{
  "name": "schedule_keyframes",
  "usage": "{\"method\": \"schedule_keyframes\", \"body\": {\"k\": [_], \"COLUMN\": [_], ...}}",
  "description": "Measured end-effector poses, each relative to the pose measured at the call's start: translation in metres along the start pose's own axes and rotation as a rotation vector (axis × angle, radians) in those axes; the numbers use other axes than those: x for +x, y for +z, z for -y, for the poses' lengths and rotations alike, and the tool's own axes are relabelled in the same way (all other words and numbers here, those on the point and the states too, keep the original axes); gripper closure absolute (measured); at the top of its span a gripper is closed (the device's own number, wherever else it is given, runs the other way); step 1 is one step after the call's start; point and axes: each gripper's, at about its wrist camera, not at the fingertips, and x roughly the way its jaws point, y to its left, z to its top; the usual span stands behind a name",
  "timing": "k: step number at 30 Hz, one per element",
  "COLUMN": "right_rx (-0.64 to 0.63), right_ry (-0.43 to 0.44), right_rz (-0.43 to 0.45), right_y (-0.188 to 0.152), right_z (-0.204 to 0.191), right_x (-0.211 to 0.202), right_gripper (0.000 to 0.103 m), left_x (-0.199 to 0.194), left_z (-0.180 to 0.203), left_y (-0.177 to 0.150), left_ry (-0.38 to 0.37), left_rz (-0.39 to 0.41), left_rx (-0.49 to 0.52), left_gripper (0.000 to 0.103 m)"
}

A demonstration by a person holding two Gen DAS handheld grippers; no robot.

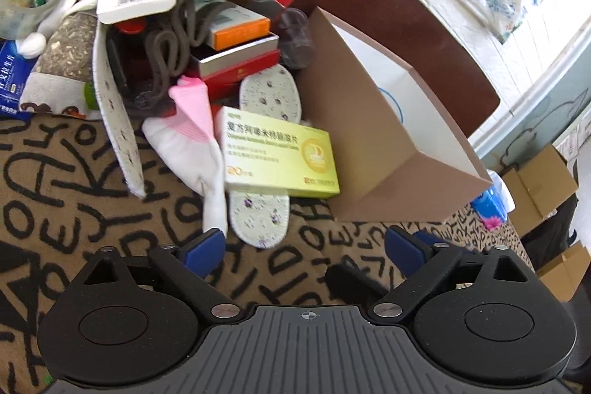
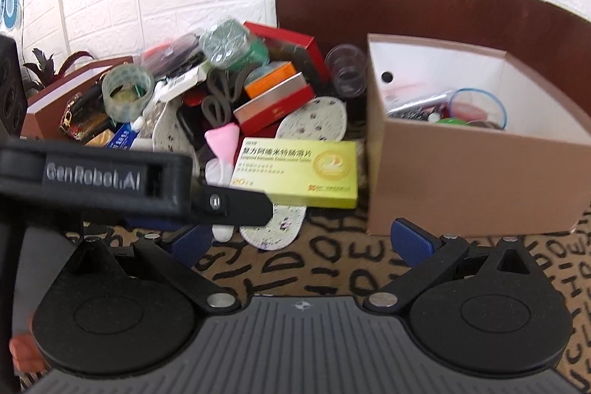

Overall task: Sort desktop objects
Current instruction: 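Withdraw the open left tool back toward the pile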

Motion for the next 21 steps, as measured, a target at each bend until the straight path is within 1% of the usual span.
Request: {"method": "schedule_keyframes", "body": {"k": [7,10,12,15,16,18,21], "right_rx": [-0.013,-0.006,-0.007,-0.012,-0.012,-0.007,-0.009], "right_ry": [0.026,0.044,0.057,0.067,0.067,0.064,0.066], "right_rz": [-0.025,-0.049,-0.061,-0.079,-0.081,-0.086,-0.090], "right_y": [0.002,0.003,0.003,0.004,0.005,0.006,0.007], "right_z": [-0.007,-0.008,-0.009,-0.012,-0.012,-0.011,-0.010], "right_x": [0.022,0.033,0.040,0.050,0.053,0.058,0.064], "right_gripper": [0.003,0.007,0.011,0.015,0.016,0.017,0.017], "left_x": [0.014,0.019,0.022,0.027,0.029,0.029,0.023], "left_z": [-0.016,-0.025,-0.031,-0.038,-0.039,-0.040,-0.035], "left_y": [0.018,0.023,0.026,0.030,0.032,0.035,0.039], "left_ry": [0.035,0.058,0.073,0.086,0.087,0.087,0.050], "left_rz": [-0.003,-0.004,-0.007,-0.013,-0.014,-0.018,0.003], "left_rx": [-0.017,-0.025,-0.038,-0.054,-0.056,-0.069,-0.071], "left_gripper": [0.020,0.026,0.034,0.040,0.042,0.047,0.048]}}
